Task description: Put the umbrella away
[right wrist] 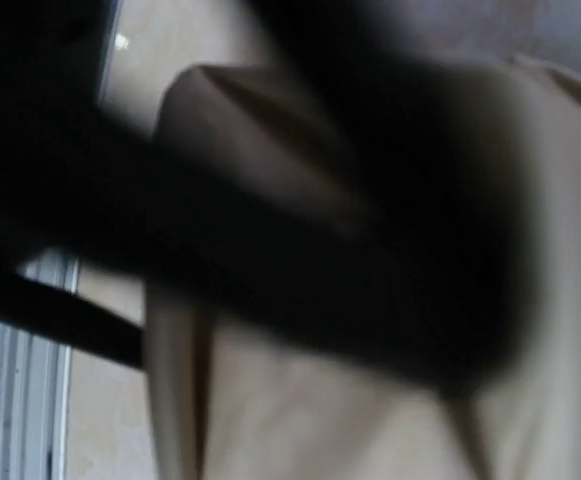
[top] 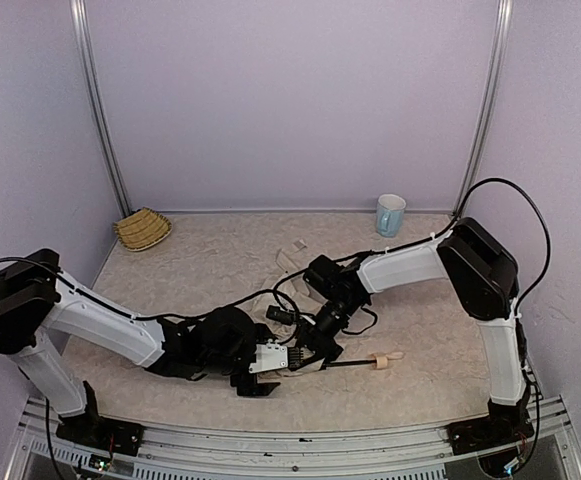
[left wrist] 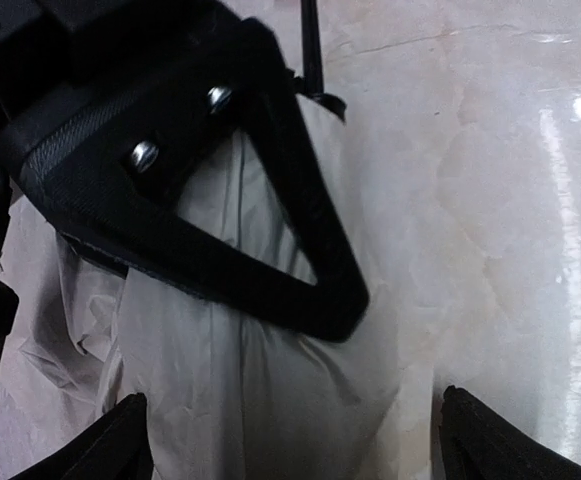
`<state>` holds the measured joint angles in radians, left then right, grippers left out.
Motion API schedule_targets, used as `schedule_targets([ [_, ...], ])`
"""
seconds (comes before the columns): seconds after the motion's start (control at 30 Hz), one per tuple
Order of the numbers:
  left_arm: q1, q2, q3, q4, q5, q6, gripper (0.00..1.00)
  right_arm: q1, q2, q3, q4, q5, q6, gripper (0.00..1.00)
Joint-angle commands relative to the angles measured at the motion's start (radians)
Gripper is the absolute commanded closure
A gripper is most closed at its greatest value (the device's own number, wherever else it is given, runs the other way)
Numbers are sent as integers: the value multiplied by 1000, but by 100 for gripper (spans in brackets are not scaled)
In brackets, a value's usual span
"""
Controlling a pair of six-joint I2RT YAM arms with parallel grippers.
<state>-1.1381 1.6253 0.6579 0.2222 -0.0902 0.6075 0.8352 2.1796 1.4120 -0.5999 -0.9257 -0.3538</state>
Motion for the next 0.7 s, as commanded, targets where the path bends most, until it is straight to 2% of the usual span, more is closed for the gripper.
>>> schedule_targets([
  [0.0,25,87,56,-70,-11,-27,7,13,105,-64,-142,59,38,71],
  [0.1,47,166,153,-245,32,-67,19,-2,71,-68,-110,55,53,66],
  [0.13,62,203,211,-326,75,-82,26,-9,54,-72,-97,59,64,64],
  [0.17,80,237,260,-404,119,-104,38,-18,36,-74,-83,63,74,62],
  [0.23,108,294,334,-497,177,-144,56,-33,-10,-83,-60,67,83,55],
  [0.3,117,318,351,-528,209,-151,66,-46,-71,-104,-31,81,94,49],
  [0.43,122,314,336,-533,284,-162,75,-83,-217,-175,35,134,126,45],
  [0.53,137,315,345,-560,359,-170,76,-119,-344,-247,73,213,141,42],
  [0.67,177,340,379,-617,498,-179,77,-135,-512,-326,119,409,156,40],
])
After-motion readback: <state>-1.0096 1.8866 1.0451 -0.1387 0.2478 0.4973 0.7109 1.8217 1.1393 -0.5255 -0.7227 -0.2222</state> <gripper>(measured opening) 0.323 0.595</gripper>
